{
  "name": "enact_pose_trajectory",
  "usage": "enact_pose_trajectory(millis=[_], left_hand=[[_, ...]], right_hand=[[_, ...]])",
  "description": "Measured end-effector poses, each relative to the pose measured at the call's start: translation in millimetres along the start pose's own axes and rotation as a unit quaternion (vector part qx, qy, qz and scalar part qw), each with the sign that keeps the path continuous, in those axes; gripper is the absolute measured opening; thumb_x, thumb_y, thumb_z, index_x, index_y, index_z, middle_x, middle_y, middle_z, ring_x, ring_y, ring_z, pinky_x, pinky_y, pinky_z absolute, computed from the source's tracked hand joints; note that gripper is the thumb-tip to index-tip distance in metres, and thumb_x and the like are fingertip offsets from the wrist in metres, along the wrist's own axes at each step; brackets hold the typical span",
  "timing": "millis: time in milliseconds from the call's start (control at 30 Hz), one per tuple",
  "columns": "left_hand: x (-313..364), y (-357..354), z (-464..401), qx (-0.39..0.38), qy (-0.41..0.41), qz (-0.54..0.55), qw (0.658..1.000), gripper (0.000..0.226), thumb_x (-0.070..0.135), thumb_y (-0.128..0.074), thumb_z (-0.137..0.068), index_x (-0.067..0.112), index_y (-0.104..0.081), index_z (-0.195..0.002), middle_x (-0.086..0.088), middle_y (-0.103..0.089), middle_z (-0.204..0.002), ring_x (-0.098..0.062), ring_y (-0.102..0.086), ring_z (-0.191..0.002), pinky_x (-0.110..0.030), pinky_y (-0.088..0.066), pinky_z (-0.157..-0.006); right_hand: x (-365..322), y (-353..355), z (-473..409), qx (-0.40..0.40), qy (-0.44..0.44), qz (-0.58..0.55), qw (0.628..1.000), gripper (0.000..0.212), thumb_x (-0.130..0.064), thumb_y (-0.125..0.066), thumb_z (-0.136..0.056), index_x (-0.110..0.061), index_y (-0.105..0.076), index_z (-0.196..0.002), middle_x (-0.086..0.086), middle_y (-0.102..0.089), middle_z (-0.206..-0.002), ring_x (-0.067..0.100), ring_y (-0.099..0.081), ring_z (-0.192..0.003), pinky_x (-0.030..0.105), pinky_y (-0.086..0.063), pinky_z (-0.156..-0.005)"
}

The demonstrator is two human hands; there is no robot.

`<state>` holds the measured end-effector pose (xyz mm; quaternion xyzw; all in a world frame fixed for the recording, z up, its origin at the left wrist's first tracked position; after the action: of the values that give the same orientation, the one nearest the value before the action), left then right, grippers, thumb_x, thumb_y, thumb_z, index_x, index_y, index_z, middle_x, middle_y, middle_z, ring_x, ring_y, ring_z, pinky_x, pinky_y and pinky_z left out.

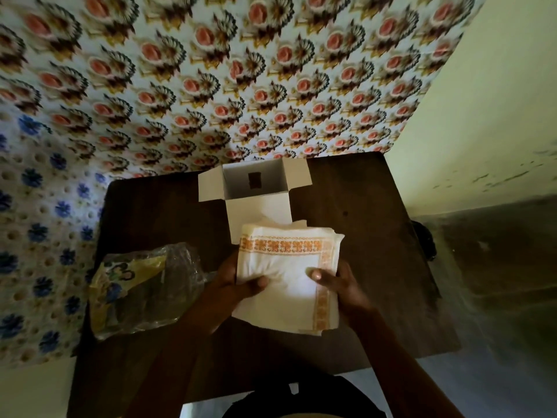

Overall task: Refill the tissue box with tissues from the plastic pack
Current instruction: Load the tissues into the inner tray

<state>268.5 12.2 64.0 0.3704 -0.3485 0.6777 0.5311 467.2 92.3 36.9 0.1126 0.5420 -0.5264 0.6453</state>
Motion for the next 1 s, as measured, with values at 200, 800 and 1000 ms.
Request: enact_pose_trajectory(millis=[200,800,1000], left_hand=[[21,-8,-8,0.126,-0.051,-0.039,0.990,0.041,0.022,-0.071,-0.091,0.035,-0.053,-0.125,0.014,-0.065,-0.115,-0.005,-0.063,-0.100,-0.019,-0.053,-0.070],[64,36,-62,0.088,-0.115,-0.074,0.987,0.098,-0.005,-0.080,-0.070,0.031,-0.026,-0.143,0.014,-0.050,-0.125,-0.019,-0.048,-0.129,-0.027,-0.050,-0.093],[85,60,-85,0.126,-0.165,-0.040,0.977,0.078,-0.017,-0.069,-0.081,0.021,-0.040,-0.142,0.002,-0.058,-0.131,-0.022,-0.055,-0.130,-0.046,-0.053,-0.103]], right_hand=[[-30,-8,-4,0.039,0.053,0.099,0.993,0.050,-0.020,-0.083,-0.071,-0.024,-0.067,-0.119,0.006,-0.073,-0.119,0.025,-0.071,-0.109,0.043,-0.060,-0.087],[-98,-23,-87,0.077,0.125,0.324,0.935,0.068,-0.019,-0.093,-0.064,-0.018,-0.062,-0.124,0.000,-0.070,-0.120,0.014,-0.068,-0.112,0.045,-0.061,-0.088],[-121,-38,-113,0.086,0.136,0.330,0.930,0.073,-0.022,-0.095,-0.059,-0.013,-0.062,-0.124,-0.001,-0.070,-0.117,0.014,-0.069,-0.109,0.038,-0.063,-0.081]])
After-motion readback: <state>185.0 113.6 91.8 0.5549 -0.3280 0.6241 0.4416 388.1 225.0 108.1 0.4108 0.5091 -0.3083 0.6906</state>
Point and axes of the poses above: each hand's wrist, its own z-axis away from the middle knuckle, its own y-axis out of the back of the hand, x = y × z, the point moved 4 cm from there along -z, towards the middle knuckle
